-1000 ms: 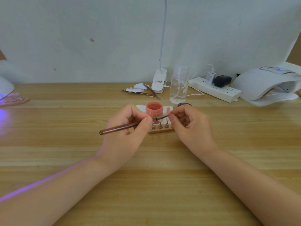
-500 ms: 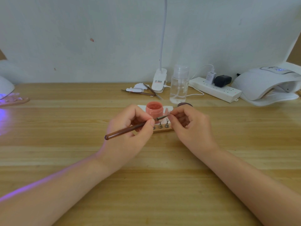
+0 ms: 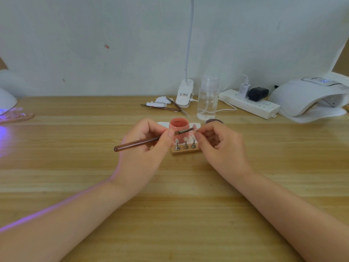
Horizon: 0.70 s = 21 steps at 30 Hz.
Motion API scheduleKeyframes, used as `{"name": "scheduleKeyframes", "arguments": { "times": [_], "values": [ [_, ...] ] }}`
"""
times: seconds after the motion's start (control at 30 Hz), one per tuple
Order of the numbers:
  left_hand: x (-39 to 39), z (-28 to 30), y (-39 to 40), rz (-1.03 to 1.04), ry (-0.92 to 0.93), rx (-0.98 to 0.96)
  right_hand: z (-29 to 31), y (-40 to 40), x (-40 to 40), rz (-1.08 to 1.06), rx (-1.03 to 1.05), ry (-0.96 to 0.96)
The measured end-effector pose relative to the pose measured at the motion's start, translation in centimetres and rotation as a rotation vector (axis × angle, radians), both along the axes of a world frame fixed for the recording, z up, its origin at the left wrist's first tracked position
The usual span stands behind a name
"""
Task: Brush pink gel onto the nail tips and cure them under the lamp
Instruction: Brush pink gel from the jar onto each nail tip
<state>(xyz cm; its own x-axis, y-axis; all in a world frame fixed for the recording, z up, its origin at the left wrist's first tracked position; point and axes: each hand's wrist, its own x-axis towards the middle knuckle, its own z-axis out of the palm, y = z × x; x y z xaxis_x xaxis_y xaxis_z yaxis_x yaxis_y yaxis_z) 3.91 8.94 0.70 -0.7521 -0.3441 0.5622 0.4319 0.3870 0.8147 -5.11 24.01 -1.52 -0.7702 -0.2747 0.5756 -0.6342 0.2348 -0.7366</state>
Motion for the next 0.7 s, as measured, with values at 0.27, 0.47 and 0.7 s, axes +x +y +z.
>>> {"name": "scheduleKeyframes", "arguments": {
  "times": [0.27,0.47,0.7],
  "values": [
    [-0.09,0.10,-0.06,-0.026,0.040,0.068,-0.02,0.03,-0.09,0.018,-0.031,-0.049],
    [-0.27,0.05,0.23,-0.067,0.012,0.088,-0.08,0.10,-0.07,0.030,-0.021,-0.038],
    [-0.16,0.07,-0.13,-0.086,0.012,0.120,-0.02,0.03,-0.21,0.019,-0.066,-0.108]
  ]
}}
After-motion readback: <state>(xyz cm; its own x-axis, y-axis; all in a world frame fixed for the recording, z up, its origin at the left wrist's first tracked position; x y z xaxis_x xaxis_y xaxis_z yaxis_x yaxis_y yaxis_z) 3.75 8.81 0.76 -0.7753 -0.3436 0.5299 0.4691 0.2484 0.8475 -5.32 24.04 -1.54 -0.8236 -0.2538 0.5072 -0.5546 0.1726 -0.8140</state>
